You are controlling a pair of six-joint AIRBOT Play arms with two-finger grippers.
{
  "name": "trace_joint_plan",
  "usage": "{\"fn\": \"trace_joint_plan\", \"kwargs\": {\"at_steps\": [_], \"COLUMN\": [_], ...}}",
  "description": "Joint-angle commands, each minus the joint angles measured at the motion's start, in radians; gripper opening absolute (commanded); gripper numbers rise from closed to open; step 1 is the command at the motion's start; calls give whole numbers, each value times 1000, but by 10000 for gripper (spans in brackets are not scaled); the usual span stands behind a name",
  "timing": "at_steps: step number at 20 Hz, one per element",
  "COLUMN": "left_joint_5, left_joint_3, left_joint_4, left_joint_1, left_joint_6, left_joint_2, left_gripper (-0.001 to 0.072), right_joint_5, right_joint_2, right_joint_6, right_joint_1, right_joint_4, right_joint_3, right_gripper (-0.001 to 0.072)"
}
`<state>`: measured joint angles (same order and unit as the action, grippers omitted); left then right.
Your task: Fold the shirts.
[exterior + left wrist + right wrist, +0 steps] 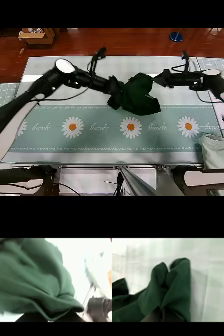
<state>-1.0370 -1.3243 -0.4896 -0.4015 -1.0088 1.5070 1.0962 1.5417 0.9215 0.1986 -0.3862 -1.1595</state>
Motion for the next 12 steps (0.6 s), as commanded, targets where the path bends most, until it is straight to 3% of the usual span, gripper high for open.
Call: {"fn": "trace_joint_plan", "kwargs": {"at_steps": [1, 8, 12], "left_joint_5": [5, 6, -16], "left_joint_3": [-68, -92, -93], "left_joint_4": [-25, -46, -49], "left_joint_1": [63, 174, 175], "left_joint_6": [5, -4, -82], "left_joint_2": [-149, -483, -616], "left_gripper": [38, 38, 38], "right_joint_5": [31, -112, -134], "right_joint_2": [-174, -609, -807], "right_joint_6": [-17, -16, 9], "right_joint_1": [53, 126, 130], "right_joint_4": [16, 13, 15], "right_joint_3": [-6, -6, -6], "right_gripper": [16, 16, 16]}}
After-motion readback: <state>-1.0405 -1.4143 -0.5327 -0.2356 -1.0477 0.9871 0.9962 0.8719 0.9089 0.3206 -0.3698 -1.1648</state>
